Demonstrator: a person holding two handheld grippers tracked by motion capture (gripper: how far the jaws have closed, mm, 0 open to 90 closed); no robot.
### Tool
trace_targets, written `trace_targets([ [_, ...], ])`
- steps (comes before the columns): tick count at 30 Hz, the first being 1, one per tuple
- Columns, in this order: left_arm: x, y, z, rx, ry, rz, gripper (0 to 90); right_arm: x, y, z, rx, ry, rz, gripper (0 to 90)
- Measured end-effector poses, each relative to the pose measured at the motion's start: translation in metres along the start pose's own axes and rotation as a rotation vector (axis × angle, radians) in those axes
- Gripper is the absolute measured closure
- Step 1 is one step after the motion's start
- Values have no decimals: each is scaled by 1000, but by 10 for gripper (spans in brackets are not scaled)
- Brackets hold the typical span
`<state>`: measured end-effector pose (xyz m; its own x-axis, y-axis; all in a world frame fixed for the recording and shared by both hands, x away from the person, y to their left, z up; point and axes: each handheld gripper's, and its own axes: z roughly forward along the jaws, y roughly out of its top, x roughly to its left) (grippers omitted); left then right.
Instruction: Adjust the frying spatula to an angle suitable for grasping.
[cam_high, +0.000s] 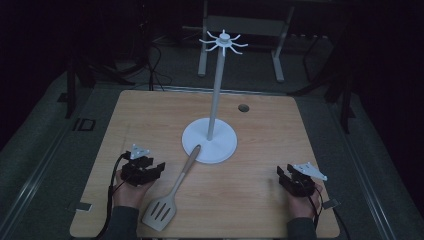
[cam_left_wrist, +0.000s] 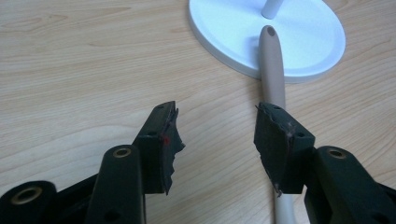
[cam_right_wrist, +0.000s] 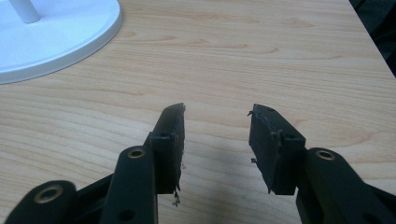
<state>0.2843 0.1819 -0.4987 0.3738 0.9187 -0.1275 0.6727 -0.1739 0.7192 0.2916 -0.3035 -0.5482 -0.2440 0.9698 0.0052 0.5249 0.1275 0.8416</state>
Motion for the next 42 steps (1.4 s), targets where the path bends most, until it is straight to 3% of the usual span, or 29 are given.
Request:
trace_targets([
  [9,-15,10,13,55,5,37,533,-2,0,-1,-4,-4,26,562],
  [11,-22,14,18,87,11,74,551,-3,0,0,-1,-6,32,555],
  [15,-29,18,25,118,4,99,565,-3,0,0,5,-11,41,556],
  [26,-42,25,39,173,11,132,602,-3,0,0,3,-7,37,540],
  [36,-55,30,60,260,18,176,644,-5,0,-1,3,-13,48,514],
  [42,-60,31,70,317,-3,202,684,-5,0,0,5,-13,46,513],
])
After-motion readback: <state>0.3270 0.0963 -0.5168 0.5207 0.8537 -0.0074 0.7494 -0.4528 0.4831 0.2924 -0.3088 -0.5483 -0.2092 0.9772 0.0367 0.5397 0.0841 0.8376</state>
